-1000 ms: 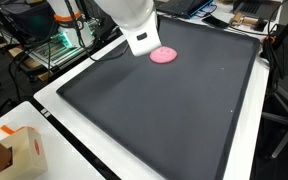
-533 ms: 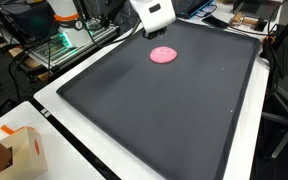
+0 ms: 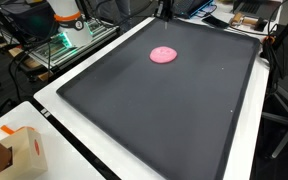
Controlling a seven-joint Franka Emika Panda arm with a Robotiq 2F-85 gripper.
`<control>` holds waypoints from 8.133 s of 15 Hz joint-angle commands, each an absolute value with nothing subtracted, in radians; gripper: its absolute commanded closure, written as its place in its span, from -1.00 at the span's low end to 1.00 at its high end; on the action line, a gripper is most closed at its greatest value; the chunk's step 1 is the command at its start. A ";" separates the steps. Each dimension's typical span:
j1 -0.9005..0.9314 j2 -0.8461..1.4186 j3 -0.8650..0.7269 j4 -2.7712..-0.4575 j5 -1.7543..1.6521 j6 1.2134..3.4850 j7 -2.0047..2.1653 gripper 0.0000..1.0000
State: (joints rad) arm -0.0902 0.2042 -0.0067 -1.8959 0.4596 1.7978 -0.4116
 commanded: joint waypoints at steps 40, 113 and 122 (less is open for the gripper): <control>0.268 0.330 0.185 -1.842 -0.178 1.935 -0.053 0.94; 0.238 0.203 0.169 -1.955 -0.220 1.955 -0.040 0.94; 0.211 0.083 0.183 -2.001 -0.153 1.936 -0.273 0.94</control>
State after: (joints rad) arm 0.2301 0.1406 0.1647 -1.9511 -0.1854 1.9225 -0.2086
